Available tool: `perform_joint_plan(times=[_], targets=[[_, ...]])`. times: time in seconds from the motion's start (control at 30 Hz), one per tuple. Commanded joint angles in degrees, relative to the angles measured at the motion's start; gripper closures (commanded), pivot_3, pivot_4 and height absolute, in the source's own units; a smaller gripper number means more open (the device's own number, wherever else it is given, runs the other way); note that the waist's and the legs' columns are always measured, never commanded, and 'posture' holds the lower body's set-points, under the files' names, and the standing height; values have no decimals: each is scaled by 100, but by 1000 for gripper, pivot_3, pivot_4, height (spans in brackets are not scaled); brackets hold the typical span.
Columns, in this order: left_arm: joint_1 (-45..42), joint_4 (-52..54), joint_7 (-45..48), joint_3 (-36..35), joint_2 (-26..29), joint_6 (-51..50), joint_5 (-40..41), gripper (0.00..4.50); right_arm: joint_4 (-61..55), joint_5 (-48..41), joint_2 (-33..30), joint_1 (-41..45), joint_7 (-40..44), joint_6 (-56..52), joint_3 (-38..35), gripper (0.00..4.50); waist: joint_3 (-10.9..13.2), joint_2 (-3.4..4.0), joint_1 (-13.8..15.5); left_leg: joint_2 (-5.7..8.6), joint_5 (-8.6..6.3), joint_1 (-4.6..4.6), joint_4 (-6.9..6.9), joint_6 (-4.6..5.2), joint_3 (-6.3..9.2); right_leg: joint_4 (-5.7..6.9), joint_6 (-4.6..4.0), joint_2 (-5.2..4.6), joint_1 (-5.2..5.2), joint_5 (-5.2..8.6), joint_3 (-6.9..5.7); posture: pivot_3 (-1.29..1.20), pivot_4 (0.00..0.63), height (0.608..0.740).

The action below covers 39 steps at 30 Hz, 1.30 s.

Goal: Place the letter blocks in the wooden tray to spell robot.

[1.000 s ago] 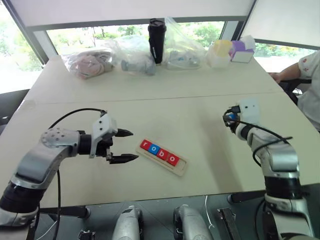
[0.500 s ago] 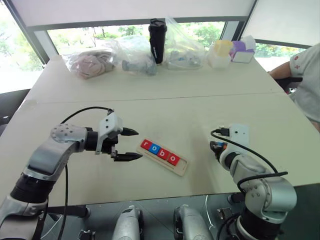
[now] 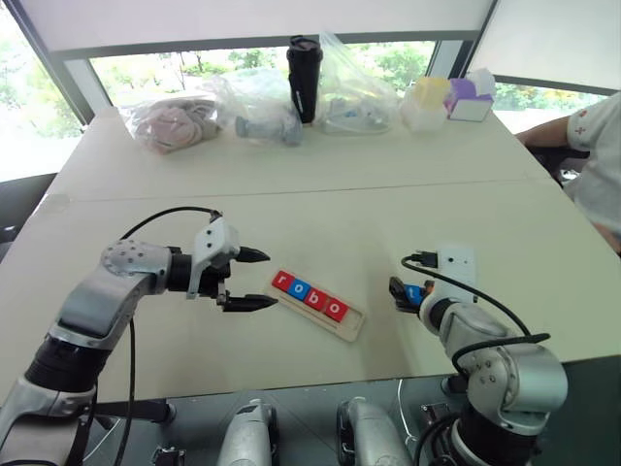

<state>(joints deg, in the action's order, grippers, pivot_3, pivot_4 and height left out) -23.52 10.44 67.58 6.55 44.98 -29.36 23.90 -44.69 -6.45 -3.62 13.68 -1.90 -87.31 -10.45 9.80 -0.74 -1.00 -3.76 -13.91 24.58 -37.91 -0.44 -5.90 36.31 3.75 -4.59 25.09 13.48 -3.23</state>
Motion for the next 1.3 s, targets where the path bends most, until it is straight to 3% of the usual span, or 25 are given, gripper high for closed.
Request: perform_joint_plan(times=[0.03,0.13,0.27,0.43,0.53,0.67,0.83,1.13,1.23,1.3], targets=[[-15,64,56,-36,76,89,-45,0,-459,-151,-1173,231,665,896,442,57,1,0,3,1,0,0,0,0,0,-2,0,-1,0,0,0,0,150,740],[25,92,87,-55,107,81,-48,0,-517,-815,-1847,400,1777,1490,89,57,2,-2,1,1,0,1,1,0,2,-6,0,0,0,1,0,0,150,740],[22,128,118,-20,80,94,-75,0,-80,-1727,-3244,-523,4237,3068,-448,57,2,-4,59,2,0,0,17,1,5,-11,9,8,-5,7,-4,0,150,740],[-29,139,137,-23,83,90,-79,0,1293,-1399,-4428,-1609,5769,5085,-414,57,4,-8,62,13,-4,-2,13,7,-2,-25,21,-4,-22,15,-3,0,150,740],[16,227,287,-25,266,110,-101,0,2494,-1173,-4900,-1683,6524,6128,-164,57,7,-14,26,11,-6,-10,-4,10,-1,-22,20,-4,-31,14,-4,0,150,740],[51,483,466,-222,492,16,144,0,3905,-963,-4968,-1011,6920,7065,218,57,10,-13,-5,3,-6,-22,-7,9,4,-18,20,2,-31,13,-4,0,150,740],[83,642,509,-351,672,-16,231,0,4884,-714,-4824,-405,7153,7794,687,57,11,-12,35,2,-5,-18,-4,9,0,-14,4,5,-26,3,-5,0,150,740],[185,876,377,-467,748,-143,342,0,5475,-575,-4612,90,7346,8191,1121,57,11,-11,38,7,-5,-14,-10,8,-6,-12,14,2,-32,7,-4,0,150,740],[238,885,334,-481,763,-146,324,0,5620,-540,-4585,178,7365,8273,1183,925,11,-11,37,7,-4,-17,-10,7,-5,-10,13,3,-33,7,-4,0,150,740],[274,901,305,-483,770,-143,322,0,5659,-555,-4582,193,7415,8291,1209,1984,11,-11,43,7,-4,-17,-10,7,-5,-9,13,3,-33,7,-4,0,150,740]])
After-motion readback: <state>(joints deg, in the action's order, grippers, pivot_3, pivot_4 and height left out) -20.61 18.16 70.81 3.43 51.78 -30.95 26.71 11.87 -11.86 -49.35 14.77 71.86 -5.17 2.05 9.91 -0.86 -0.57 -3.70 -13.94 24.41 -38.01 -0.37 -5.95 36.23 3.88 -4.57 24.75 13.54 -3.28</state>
